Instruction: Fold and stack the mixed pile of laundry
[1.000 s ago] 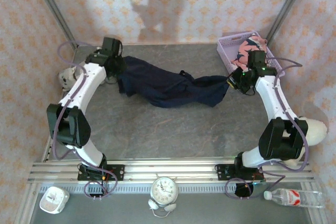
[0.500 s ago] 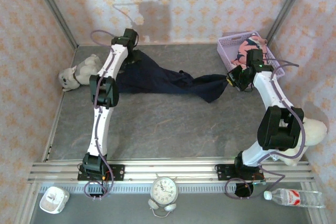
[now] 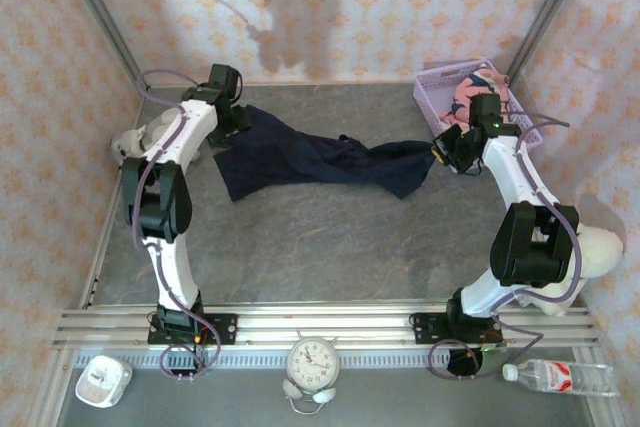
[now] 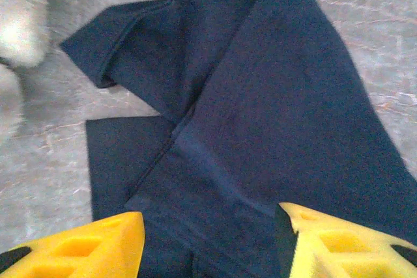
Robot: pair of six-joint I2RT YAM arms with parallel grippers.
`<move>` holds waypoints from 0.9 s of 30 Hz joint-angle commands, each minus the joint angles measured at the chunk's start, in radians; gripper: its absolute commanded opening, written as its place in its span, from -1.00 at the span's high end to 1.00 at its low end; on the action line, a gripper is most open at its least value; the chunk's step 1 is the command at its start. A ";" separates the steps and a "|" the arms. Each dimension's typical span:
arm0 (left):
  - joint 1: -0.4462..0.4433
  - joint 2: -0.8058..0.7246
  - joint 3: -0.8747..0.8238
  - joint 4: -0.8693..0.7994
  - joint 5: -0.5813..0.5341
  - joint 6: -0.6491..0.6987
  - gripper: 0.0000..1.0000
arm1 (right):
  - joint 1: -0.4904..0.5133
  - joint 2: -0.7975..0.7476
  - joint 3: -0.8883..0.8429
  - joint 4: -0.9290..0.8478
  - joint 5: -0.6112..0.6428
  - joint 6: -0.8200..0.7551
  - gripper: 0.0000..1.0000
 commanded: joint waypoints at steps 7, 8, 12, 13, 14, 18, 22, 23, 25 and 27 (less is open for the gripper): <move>0.009 0.065 -0.141 0.076 0.044 -0.029 0.07 | -0.004 -0.012 -0.013 -0.002 0.044 -0.003 1.00; 0.009 0.065 -0.155 0.079 0.042 -0.031 0.07 | -0.003 -0.012 -0.014 -0.001 0.045 -0.003 1.00; 0.010 0.072 -0.191 0.086 0.029 -0.044 0.12 | -0.003 -0.002 -0.015 -0.005 0.050 -0.005 1.00; 0.011 0.076 -0.194 0.086 0.028 -0.050 0.15 | -0.004 0.001 -0.015 -0.005 0.049 -0.007 1.00; 0.011 0.079 -0.197 0.085 0.026 -0.053 0.20 | -0.004 0.003 -0.015 -0.005 0.047 -0.009 1.00; 0.012 0.096 -0.194 0.078 0.009 -0.057 0.63 | -0.004 0.011 -0.014 -0.003 0.046 -0.010 1.00; 0.020 0.097 -0.165 0.037 0.002 -0.062 1.00 | -0.004 0.019 0.005 -0.006 0.046 -0.018 1.00; 0.021 0.085 -0.157 0.026 0.008 -0.062 1.00 | -0.005 0.021 0.015 -0.010 0.049 -0.021 1.00; 0.023 0.056 -0.134 0.005 0.010 -0.056 1.00 | -0.005 0.025 0.035 -0.015 0.053 -0.027 1.00; 0.025 0.021 -0.100 -0.023 0.006 -0.044 1.00 | -0.005 0.027 0.055 -0.017 0.055 -0.031 1.00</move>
